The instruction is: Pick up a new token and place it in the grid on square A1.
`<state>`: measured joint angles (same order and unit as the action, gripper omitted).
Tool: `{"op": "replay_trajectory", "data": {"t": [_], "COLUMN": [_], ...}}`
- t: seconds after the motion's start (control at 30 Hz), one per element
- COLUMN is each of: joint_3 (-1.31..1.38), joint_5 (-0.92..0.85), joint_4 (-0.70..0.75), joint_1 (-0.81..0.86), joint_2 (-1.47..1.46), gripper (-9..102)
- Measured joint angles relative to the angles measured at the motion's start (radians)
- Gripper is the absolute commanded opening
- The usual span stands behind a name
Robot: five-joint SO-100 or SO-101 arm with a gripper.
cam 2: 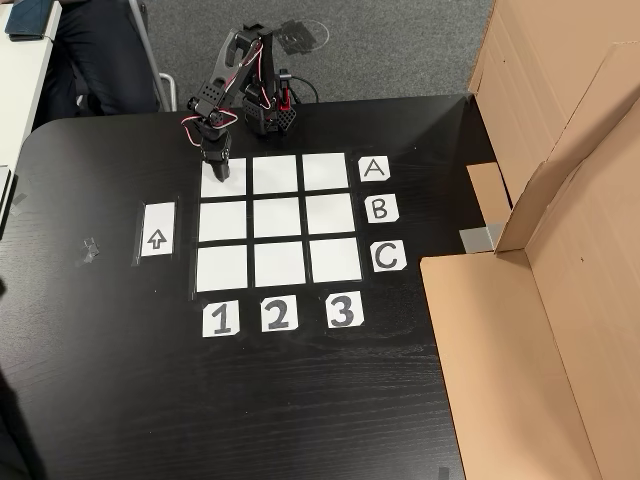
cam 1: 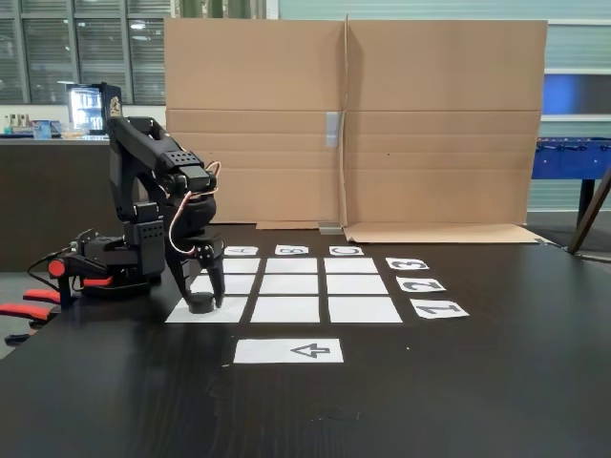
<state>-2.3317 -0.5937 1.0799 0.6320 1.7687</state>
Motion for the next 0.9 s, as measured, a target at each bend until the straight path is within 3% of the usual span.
{"op": "replay_trajectory", "data": {"t": [0.4,0.9], "joint_3": [0.0,0.015], "joint_5": [0.0,0.0], "joint_4": [0.002,0.218], "joint_1": [0.0,-0.025], "joint_2": [0.0,0.287], "gripper": [30,30]}}
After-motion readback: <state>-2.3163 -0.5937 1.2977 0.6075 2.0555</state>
